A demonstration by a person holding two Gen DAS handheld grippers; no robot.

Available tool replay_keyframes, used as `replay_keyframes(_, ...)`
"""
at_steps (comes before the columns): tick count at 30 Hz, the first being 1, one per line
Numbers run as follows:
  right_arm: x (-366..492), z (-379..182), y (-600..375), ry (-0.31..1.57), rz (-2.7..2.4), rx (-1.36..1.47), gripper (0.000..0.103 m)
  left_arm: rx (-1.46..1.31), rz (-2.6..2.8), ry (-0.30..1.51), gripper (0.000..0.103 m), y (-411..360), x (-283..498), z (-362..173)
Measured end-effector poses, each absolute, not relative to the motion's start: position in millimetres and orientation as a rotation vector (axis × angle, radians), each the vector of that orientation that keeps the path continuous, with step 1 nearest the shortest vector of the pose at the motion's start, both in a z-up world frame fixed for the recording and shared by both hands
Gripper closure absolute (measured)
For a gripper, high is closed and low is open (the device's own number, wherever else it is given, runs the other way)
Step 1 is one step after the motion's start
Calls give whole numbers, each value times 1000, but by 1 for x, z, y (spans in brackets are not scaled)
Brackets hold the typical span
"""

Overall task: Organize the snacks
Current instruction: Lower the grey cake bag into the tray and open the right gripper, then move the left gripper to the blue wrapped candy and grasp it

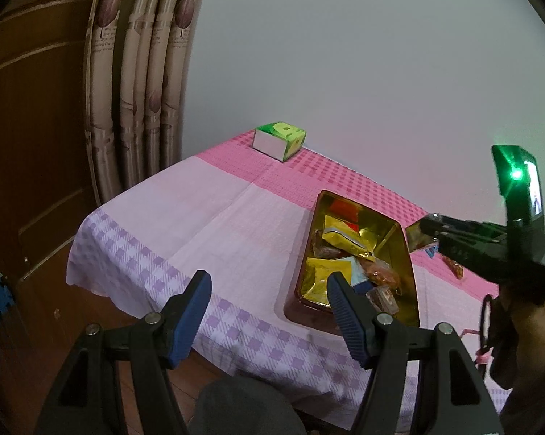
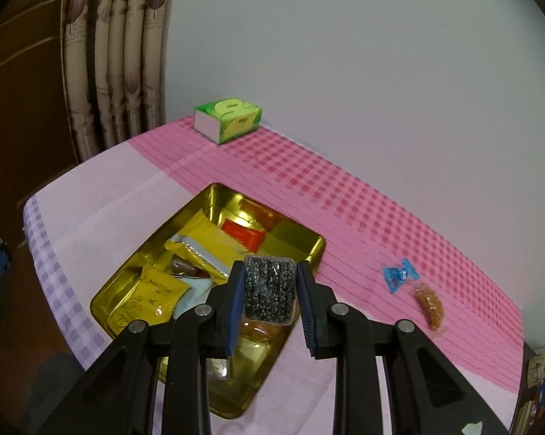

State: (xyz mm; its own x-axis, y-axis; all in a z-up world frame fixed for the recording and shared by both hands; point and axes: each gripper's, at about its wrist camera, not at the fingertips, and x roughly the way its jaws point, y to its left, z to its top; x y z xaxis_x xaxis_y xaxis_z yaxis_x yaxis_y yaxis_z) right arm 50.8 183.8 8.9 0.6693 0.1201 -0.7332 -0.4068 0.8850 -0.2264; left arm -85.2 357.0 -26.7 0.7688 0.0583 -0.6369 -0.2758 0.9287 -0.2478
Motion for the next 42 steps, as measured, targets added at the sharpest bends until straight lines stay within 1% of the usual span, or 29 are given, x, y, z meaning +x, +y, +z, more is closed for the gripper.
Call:
replay_keyframes(10,60,-37,210,862,362,-387,78,-339,181,693,35,359,-81,-31)
replay_keyframes(12,63,-45,213,875,376,-370,76,-339,182,696,35,359,-81,-31)
replay_keyframes(13,63,-47,213,873,382,-359,74,-337,182,699,35,358,-81,-32)
replay_keyframes(15,66,-52,212,884,401,-323,51,-329,182,707,35,356,-80,-33)
replay_keyframes(16,67,-54,210,893,402,-306,25,-322,181,711,35,354,-78,-33)
replay_keyframes(17,67,-55,207,890,400,-286,15,-313,180,714,35,352,-78,-34)
replay_keyframes(22,58,-48,164,853,431,-143,15,-224,179,739,35,336,-66,-39)
replay_keyframes(27,31,-49,76,834,385,-37,13,-133,69,805,35,300,-39,-48)
replay_keyframes(29,21,-53,38,832,340,-10,11,-76,7,803,35,272,-23,-46)
replay_keyframes(35,-19,-69,-82,854,134,68,10,53,-214,809,35,165,60,-48)
replay_keyframes(39,-49,-71,-141,842,28,118,10,178,-308,872,35,89,137,-69)
replay_keyframes(42,-55,-65,-169,849,-3,173,10,221,-325,908,35,56,185,-88)
